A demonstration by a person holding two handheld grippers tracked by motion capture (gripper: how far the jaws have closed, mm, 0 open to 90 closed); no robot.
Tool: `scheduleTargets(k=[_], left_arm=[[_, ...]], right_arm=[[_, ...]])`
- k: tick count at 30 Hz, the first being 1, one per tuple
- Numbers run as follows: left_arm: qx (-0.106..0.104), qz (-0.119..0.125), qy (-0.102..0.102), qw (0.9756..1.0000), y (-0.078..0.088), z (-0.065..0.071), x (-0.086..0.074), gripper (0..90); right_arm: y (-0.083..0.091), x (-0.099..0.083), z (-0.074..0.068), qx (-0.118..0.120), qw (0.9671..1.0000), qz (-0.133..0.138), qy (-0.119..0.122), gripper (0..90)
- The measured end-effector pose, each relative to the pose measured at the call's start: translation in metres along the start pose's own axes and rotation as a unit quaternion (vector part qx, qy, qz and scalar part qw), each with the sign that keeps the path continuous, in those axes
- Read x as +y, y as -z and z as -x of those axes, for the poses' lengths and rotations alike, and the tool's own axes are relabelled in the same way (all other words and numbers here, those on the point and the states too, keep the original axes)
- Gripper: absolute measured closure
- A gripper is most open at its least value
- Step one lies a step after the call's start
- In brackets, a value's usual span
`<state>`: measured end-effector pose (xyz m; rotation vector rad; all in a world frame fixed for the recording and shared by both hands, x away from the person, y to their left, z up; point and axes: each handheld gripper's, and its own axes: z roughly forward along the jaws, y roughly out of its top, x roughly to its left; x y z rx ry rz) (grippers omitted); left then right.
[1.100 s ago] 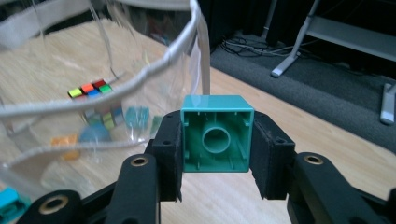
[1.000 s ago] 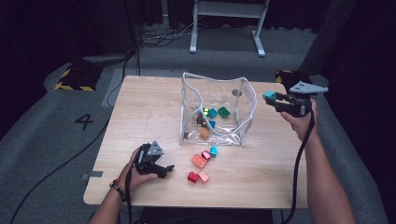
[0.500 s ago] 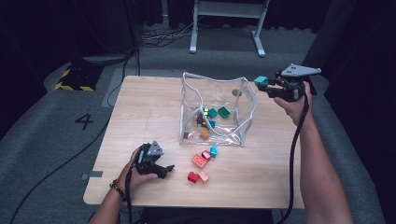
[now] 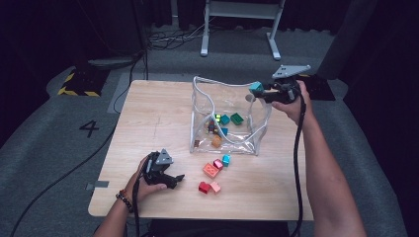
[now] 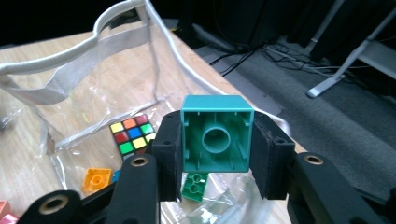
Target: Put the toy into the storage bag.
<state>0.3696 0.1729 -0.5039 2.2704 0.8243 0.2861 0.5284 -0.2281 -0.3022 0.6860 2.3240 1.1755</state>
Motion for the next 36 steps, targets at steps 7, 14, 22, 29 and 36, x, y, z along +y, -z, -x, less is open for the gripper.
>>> scheduleTargets(k=[7, 14, 22, 29, 36], left_arm=[[0.001, 0.000, -0.002, 1.0000, 0.000, 0.000, 0.000, 14.1], [0.001, 0.000, -0.002, 1.0000, 0.000, 0.000, 0.000, 14.0], [0.001, 0.001, -0.001, 1.0000, 0.000, 0.000, 0.000, 14.1], [0.000, 0.001, 0.000, 1.0000, 0.000, 0.000, 0.000, 14.0], [0.001, 0.001, 0.000, 1.0000, 0.000, 0.000, 0.000, 14.0]], right_arm=[[-0.028, 0.005, -0.011, 0.037, 0.9981, -0.041, 0.028, 59.0], [-0.051, 0.013, -0.024, 0.054, 0.9914, -0.104, 0.058, 59.0], [-0.066, 0.019, -0.028, 0.059, 0.9797, -0.167, 0.095, 59.0], [-0.065, 0.010, -0.021, 0.060, 0.9667, -0.227, 0.103, 58.9], [-0.047, -0.006, -0.002, 0.049, 0.9604, -0.259, 0.090, 58.9]])
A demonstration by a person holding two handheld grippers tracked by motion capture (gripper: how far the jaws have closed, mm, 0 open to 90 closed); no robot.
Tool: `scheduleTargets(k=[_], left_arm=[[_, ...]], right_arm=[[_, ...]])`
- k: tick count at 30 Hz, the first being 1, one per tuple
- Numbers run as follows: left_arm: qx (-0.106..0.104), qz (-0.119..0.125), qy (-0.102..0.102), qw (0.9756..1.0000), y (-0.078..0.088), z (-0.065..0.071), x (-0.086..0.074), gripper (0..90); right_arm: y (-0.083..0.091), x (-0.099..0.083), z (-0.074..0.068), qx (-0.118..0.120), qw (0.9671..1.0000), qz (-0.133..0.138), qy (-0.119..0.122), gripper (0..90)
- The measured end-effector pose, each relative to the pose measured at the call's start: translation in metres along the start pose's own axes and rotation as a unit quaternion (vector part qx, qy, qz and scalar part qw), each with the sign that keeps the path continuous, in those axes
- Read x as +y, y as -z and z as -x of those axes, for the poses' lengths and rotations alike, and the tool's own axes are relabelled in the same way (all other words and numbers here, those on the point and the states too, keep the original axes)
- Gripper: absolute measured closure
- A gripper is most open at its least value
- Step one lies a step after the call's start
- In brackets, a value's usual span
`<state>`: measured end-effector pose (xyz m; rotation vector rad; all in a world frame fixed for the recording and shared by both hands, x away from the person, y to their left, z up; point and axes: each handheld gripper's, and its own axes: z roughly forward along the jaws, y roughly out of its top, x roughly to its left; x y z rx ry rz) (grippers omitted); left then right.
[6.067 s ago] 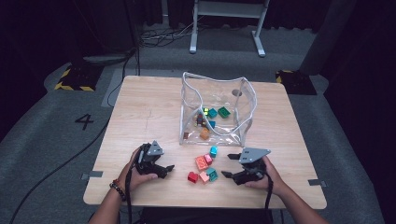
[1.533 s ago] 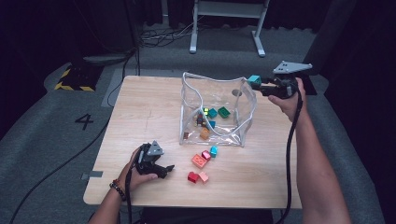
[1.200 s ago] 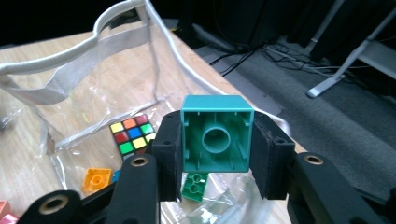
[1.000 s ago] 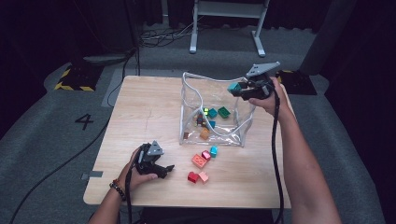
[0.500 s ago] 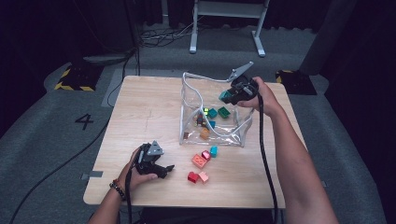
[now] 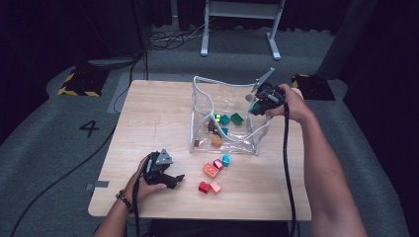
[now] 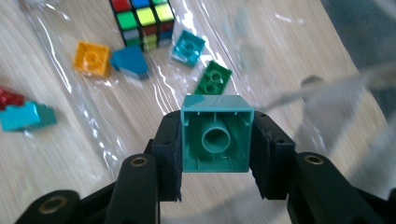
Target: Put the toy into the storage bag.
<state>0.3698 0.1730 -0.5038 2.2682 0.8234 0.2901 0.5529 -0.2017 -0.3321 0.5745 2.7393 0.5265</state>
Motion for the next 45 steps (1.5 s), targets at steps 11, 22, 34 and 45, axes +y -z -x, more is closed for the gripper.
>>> scheduleTargets(k=[11, 22, 34, 45], left_arm=[[-0.001, -0.001, 0.000, 1.0000, 0.000, 0.000, 0.000, 14.1], [0.000, 0.000, 0.000, 1.0000, 0.000, 0.000, 0.000, 14.0], [0.000, -0.001, -0.001, 1.0000, 0.000, 0.000, 0.000, 14.0], [-0.004, -0.004, 0.007, 1.0000, 0.000, 0.001, 0.000, 13.8]], right_arm=[[0.010, -0.021, -0.001, -0.001, 0.9993, 0.035, -0.013, 55.6], [0.043, -0.050, -0.027, -0.023, 0.9762, 0.207, -0.061, 46.9], [0.062, -0.102, -0.061, -0.032, 0.9449, 0.311, -0.097, 45.1], [0.034, -0.143, -0.119, 0.026, 0.9369, 0.343, -0.065, 45.2]])
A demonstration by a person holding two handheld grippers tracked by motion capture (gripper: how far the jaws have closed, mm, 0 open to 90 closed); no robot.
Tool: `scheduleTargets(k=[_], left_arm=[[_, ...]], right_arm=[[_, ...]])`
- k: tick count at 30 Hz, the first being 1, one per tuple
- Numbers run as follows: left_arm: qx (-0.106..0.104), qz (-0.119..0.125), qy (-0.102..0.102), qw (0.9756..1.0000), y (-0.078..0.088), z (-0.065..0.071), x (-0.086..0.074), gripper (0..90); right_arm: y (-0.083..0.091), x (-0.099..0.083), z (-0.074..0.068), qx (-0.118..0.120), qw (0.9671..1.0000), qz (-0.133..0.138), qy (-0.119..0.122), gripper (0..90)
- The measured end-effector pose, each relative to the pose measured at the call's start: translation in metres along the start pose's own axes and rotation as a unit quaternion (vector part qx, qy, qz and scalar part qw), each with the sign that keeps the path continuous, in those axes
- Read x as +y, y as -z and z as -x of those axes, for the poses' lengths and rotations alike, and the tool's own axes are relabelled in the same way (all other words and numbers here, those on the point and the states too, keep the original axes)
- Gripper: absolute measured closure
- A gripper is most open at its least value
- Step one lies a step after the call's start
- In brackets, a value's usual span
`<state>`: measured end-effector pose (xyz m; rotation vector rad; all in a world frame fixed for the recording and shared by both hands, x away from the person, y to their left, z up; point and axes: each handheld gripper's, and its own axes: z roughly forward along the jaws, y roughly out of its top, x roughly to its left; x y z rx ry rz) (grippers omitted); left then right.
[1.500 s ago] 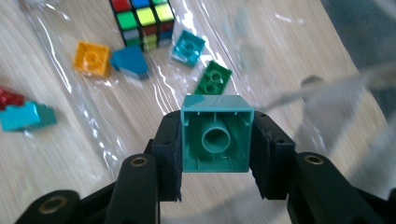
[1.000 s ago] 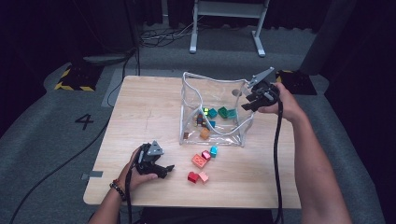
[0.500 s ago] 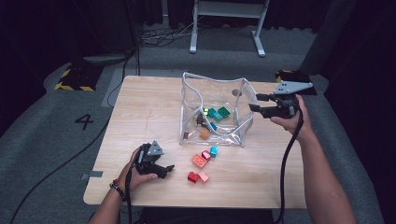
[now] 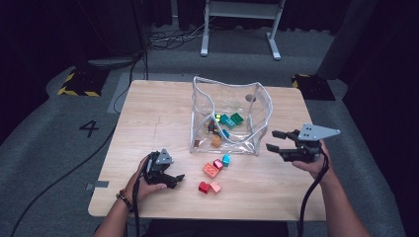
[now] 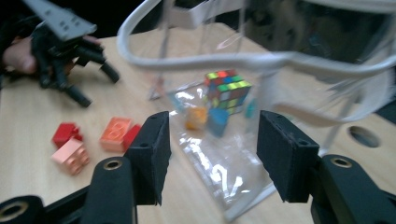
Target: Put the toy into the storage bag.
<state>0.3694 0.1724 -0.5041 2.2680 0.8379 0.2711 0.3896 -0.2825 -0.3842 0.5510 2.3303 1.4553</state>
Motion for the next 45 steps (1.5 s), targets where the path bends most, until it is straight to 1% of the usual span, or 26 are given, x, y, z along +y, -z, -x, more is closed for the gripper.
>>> scheduleTargets(k=[5, 8, 10, 13, 14, 15, 16, 17, 18, 19, 21, 23, 25, 26, 28, 29, 30, 31, 33, 34, 35, 36, 37, 40, 41, 45], left_arm=[[0.001, 0.001, -0.002, 1.0000, 0.000, 0.000, 0.000, 13.8], [0.001, 0.002, -0.003, 1.0000, 0.000, 0.000, 0.000, 13.8], [0.002, 0.002, -0.003, 1.0000, 0.000, 0.000, 0.000, 13.8], [0.002, 0.003, -0.003, 1.0000, 0.000, 0.000, 0.000, 13.8], [0.002, 0.003, -0.002, 1.0000, 0.000, 0.000, 0.000, 13.9], [0.003, 0.003, -0.002, 1.0000, 0.000, 0.000, 0.000, 13.9], [0.003, 0.003, -0.002, 1.0000, 0.000, 0.000, 0.000, 13.8], [0.002, 0.003, -0.002, 1.0000, 0.000, 0.000, 0.000, 13.8], [0.002, 0.003, -0.002, 1.0000, 0.000, 0.000, 0.000, 13.8], [0.002, 0.003, -0.002, 1.0000, 0.000, 0.000, 0.000, 13.8], [0.002, 0.002, -0.002, 1.0000, 0.000, 0.000, 0.000, 13.8], [0.002, 0.003, -0.002, 1.0000, 0.000, 0.000, 0.000, 13.9], [0.002, 0.003, -0.002, 1.0000, 0.000, 0.000, 0.000, 13.8], [0.004, 0.003, -0.003, 1.0000, 0.000, 0.000, 0.000, 13.8], [0.003, 0.003, -0.003, 1.0000, 0.000, 0.000, 0.000, 13.8], [0.004, 0.003, -0.003, 1.0000, 0.000, 0.000, 0.000, 13.8], [0.002, 0.003, -0.001, 1.0000, 0.000, 0.000, 0.000, 13.8], [0.005, 0.003, -0.003, 1.0000, 0.000, 0.000, 0.000, 13.8], [0.003, 0.003, -0.002, 1.0000, 0.000, 0.000, 0.000, 13.8], [0.004, 0.003, -0.003, 1.0000, 0.000, 0.000, 0.000, 13.9], [0.004, 0.003, -0.003, 1.0000, 0.000, 0.000, 0.000, 13.8], [0.004, 0.003, -0.003, 1.0000, 0.000, 0.000, 0.000, 13.8], [0.004, 0.003, -0.003, 1.0000, 0.000, 0.000, 0.000, 13.8], [0.005, 0.003, -0.003, 1.0000, 0.000, 0.000, 0.000, 13.8], [0.004, 0.003, -0.003, 1.0000, 0.000, 0.000, 0.000, 13.9], [0.004, 0.003, -0.003, 1.0000, 0.000, 0.000, 0.000, 13.8]], right_arm=[[-0.025, -0.019, -0.021, 0.040, 0.9988, -0.026, 0.008, 45.3], [-0.052, -0.034, -0.030, 0.068, 0.9963, -0.053, 0.005, 43.9], [-0.069, -0.040, -0.033, 0.071, 0.9946, -0.075, 0.010, 42.2], [-0.094, -0.046, -0.038, 0.085, 0.9920, -0.091, 0.017, 42.0], [-0.100, -0.047, -0.040, 0.085, 0.9912, -0.100, 0.015, 41.9], [-0.108, -0.048, -0.039, 0.086, 0.9906, -0.102, 0.029, 41.8], [-0.114, -0.049, -0.039, 0.084, 0.9904, -0.106, 0.029, 41.7], [-0.118, -0.049, -0.040, 0.081, 0.9907, -0.107, 0.022, 41.6], [-0.121, -0.049, -0.039, 0.074, 0.9905, -0.114, 0.024, 40.7], [-0.123, -0.049, -0.039, 0.069, 0.9901, -0.120, 0.018, 39.5], [-0.129, -0.047, -0.039, 0.065, 0.9899, -0.122, 0.031, 39.2], [-0.135, -0.048, -0.036, 0.055, 0.9906, -0.114, 0.052, 39.7], [-0.139, -0.048, -0.034, 0.060, 0.9905, -0.120, 0.031, 41.6], [-0.141, -0.049, -0.033, 0.067, 0.9905, -0.115, 0.036, 42.9], [-0.142, -0.050, -0.034, 0.072, 0.9897, -0.120, 0.032, 46.8], [-0.144, -0.050, -0.035, 0.068, 0.9895, -0.122, 0.037, 49.4], [-0.145, -0.051, -0.037, 0.059, 0.9900, -0.124, 0.032, 50.7], [-0.146, -0.051, -0.036, 0.061, 0.9898, -0.125, 0.032, 51.9], [-0.148, -0.053, -0.037, 0.079, 0.9895, -0.118, 0.027, 57.7], [-0.148, -0.054, -0.037, 0.075, 0.9888, -0.123, 0.040, 58.3], [-0.149, -0.054, -0.039, 0.074, 0.9890, -0.123, 0.036, 58.8], [-0.149, -0.054, -0.039, 0.076, 0.9893, -0.116, 0.044, 58.9], [-0.149, -0.055, -0.039, 0.080, 0.9893, -0.114, 0.043, 59.0], [-0.145, -0.056, -0.039, 0.076, 0.9890, -0.122, 0.032, 59.1], [-0.145, -0.056, -0.037, 0.079, 0.9895, -0.112, 0.044, 59.1], [-0.134, -0.054, -0.036, 0.075, 0.9908, -0.107, 0.034, 59.1]])
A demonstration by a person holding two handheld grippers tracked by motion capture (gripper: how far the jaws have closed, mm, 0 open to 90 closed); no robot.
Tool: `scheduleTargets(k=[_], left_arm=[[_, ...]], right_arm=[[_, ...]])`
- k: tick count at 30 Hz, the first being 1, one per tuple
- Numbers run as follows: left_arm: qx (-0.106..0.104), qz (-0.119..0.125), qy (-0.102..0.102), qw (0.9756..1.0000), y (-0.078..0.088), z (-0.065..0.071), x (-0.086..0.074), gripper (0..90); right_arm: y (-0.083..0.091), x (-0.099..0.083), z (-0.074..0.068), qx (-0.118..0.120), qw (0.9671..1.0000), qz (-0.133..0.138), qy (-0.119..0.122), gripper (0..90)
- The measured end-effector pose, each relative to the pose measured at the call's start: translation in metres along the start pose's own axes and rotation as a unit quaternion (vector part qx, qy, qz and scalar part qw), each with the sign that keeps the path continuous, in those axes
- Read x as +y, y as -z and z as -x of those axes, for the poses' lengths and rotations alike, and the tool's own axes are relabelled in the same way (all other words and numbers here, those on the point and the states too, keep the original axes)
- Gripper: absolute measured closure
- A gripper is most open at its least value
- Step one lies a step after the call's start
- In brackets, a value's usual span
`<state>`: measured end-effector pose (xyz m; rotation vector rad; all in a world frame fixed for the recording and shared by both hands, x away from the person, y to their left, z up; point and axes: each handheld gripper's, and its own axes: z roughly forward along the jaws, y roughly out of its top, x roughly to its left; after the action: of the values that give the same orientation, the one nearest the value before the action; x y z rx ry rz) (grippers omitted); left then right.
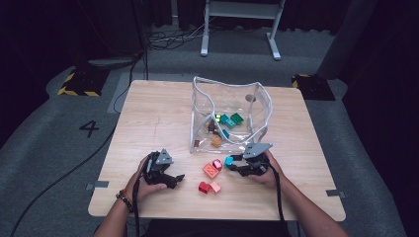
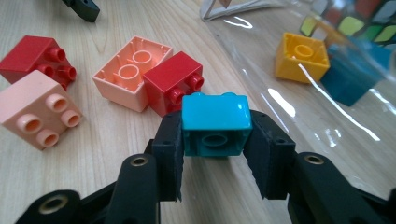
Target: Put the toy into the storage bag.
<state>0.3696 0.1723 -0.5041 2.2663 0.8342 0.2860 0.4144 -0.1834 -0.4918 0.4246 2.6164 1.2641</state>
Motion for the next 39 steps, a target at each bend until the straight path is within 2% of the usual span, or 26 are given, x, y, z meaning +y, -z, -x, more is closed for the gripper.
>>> scheduleTargets(k=[1, 3, 7, 9, 13, 16, 19, 22, 30, 34, 39], left_arm=[[-0.002, 0.000, 0.001, 1.0000, 0.000, 0.000, 0.000, 13.8], [-0.001, 0.000, 0.001, 1.0000, 0.000, 0.000, 0.000, 13.9], [0.000, 0.001, 0.000, 1.0000, 0.000, 0.000, 0.000, 13.9], [-0.001, 0.001, 0.000, 1.0000, 0.000, 0.000, 0.000, 13.9], [0.001, 0.001, -0.003, 1.0000, 0.000, 0.000, 0.000, 13.9], [-0.002, 0.001, 0.001, 1.0000, 0.000, 0.000, 0.000, 13.9], [-0.002, 0.001, 0.001, 1.0000, 0.000, 0.000, 0.000, 13.9], [-0.002, 0.001, 0.001, 1.0000, 0.000, 0.000, 0.000, 13.9], [-0.001, 0.001, 0.000, 1.0000, 0.000, 0.000, 0.000, 13.9], [0.000, 0.001, 0.000, 1.0000, 0.000, 0.000, 0.000, 13.9], [-0.002, 0.001, 0.001, 1.0000, 0.000, 0.000, 0.000, 13.9]], right_arm=[[0.004, 0.000, -0.002, -0.003, 0.9999, -0.006, -0.015, 59.1], [0.010, 0.000, 0.001, -0.007, 0.9997, 0.000, -0.022, 59.1], [0.026, 0.000, 0.007, -0.019, 0.9995, 0.019, -0.017, 59.1], [0.037, -0.002, 0.007, -0.024, 0.9991, 0.023, -0.027, 59.1], [0.057, -0.005, 0.010, -0.040, 0.9984, 0.028, -0.030, 59.1], [0.071, -0.009, 0.014, -0.058, 0.9971, 0.033, -0.035, 59.1], [0.085, -0.015, 0.020, -0.073, 0.9954, 0.036, -0.051, 59.1], [0.100, -0.023, 0.029, -0.088, 0.9926, 0.044, -0.072, 59.1], [0.129, -0.036, 0.048, -0.143, 0.9834, 0.048, -0.101, 59.1], [0.140, -0.032, 0.058, -0.167, 0.9789, 0.051, -0.107, 59.1], [0.153, -0.017, 0.073, -0.194, 0.9725, 0.063, -0.112, 59.2]])
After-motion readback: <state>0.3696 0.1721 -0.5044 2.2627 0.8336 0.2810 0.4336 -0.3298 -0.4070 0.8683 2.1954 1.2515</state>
